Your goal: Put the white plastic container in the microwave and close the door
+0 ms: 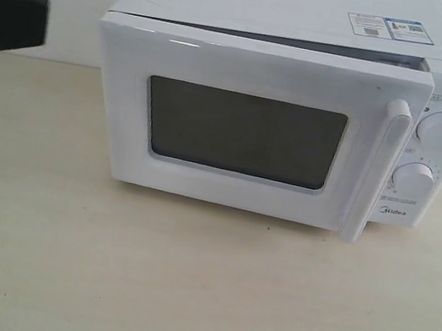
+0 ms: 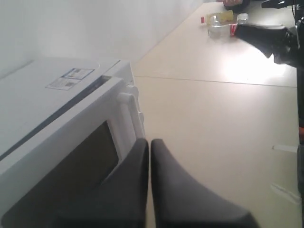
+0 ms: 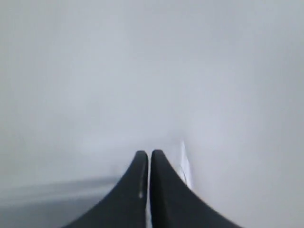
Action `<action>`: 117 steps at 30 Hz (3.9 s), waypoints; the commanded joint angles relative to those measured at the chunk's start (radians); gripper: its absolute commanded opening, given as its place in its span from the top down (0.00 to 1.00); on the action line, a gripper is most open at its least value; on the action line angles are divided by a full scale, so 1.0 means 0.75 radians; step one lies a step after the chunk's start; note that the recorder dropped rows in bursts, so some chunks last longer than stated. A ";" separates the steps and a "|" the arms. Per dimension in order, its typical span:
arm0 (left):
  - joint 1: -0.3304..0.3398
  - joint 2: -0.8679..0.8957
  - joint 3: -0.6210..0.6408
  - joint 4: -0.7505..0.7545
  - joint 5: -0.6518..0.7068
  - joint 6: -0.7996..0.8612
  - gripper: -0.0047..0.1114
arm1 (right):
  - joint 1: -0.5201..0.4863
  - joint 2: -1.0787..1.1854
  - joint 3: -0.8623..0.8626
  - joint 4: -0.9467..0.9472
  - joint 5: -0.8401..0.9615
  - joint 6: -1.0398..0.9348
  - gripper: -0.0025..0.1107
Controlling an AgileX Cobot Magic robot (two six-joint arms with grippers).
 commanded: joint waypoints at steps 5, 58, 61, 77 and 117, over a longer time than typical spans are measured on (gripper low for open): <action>-0.003 -0.307 0.085 0.002 -0.017 -0.103 0.93 | -0.003 0.013 -0.404 -0.558 0.031 0.798 0.97; -0.003 -0.420 0.088 0.049 -0.018 -0.126 0.93 | 0.224 1.088 -0.773 -2.591 -0.181 2.809 0.97; -0.003 -0.420 0.088 0.049 -0.018 -0.126 0.93 | 0.356 1.075 -0.773 -2.591 0.008 2.813 0.97; -0.003 -0.420 0.088 0.049 -0.021 -0.126 0.93 | 0.596 1.099 -0.812 -1.287 0.877 1.113 0.97; -0.003 -0.420 0.088 0.049 -0.021 -0.126 0.93 | 0.645 1.642 -0.710 0.356 -0.251 -0.269 0.98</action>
